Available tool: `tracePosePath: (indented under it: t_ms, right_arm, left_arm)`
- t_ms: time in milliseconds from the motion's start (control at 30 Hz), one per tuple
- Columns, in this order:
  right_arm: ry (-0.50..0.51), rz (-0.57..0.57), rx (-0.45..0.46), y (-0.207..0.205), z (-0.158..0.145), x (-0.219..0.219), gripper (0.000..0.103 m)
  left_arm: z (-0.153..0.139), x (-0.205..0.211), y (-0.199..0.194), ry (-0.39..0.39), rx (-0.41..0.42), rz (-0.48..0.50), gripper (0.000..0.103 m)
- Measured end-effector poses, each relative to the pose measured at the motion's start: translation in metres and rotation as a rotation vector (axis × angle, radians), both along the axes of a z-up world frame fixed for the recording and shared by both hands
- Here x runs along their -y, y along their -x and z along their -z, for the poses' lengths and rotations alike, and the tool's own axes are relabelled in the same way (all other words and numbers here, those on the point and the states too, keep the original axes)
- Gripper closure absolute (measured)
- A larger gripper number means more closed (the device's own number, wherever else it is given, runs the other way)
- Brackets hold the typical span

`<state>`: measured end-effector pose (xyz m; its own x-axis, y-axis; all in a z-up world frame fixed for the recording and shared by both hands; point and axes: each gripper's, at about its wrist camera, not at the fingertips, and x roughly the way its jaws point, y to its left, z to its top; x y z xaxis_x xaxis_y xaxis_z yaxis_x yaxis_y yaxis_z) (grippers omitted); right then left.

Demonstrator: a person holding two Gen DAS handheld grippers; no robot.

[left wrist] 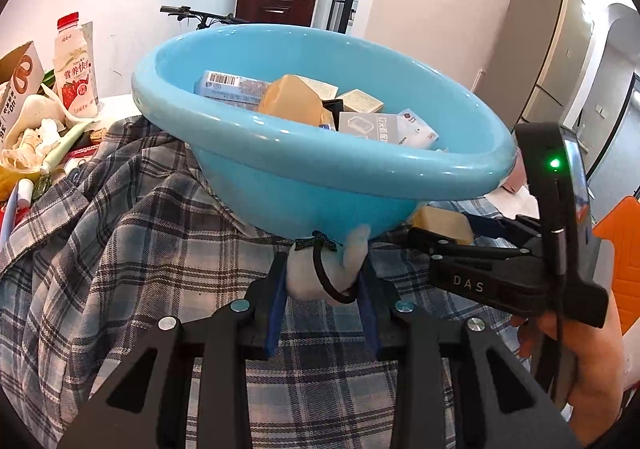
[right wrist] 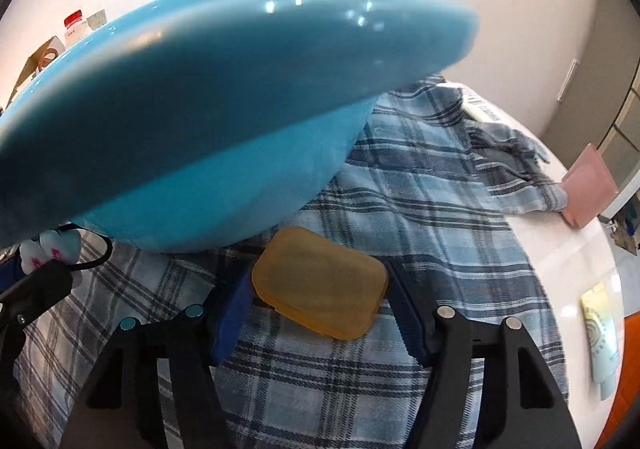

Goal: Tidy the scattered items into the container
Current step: 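Lift the orange soap dish with the right gripper while the left holds the toy, then carry the toy and soap dish over the basin with both grippers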

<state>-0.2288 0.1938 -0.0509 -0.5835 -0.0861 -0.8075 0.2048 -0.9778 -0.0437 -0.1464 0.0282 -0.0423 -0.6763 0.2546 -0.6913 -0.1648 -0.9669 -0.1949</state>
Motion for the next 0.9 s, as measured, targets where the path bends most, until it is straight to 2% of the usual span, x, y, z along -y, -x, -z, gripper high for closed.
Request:
tracePosePath:
  t_ms: [233,400,567,733,900]
  right_arm:
    - [0.027,-0.023,-0.027,-0.026,-0.023,-0.004,0.036]
    - [0.007,-0.024,-0.076,-0.059,-0.053,-0.008,0.036]
    - [-0.048,0.002,-0.125,-0.084,-0.086,-0.018,0.036]
    - [-0.068,0.019,-0.204,-0.092,-0.122,-0.031,0.036]
    - [-0.066,-0.024,-0.291,-0.101,-0.16,-0.016,0.036]
  left_arm:
    - [0.004,-0.001,0.003,-0.01,0.01,0.01,0.072]
    - [0.004,-0.003,0.001,0.007,-0.003,0.013,0.072]
    - [0.001,-0.003,-0.004,-0.036,0.011,0.029,0.072]
    - [0.001,0.001,-0.023,-0.036,0.012,0.042,0.072]
    - [-0.009,0.018,-0.054,-0.047,0.0,0.037,0.072]
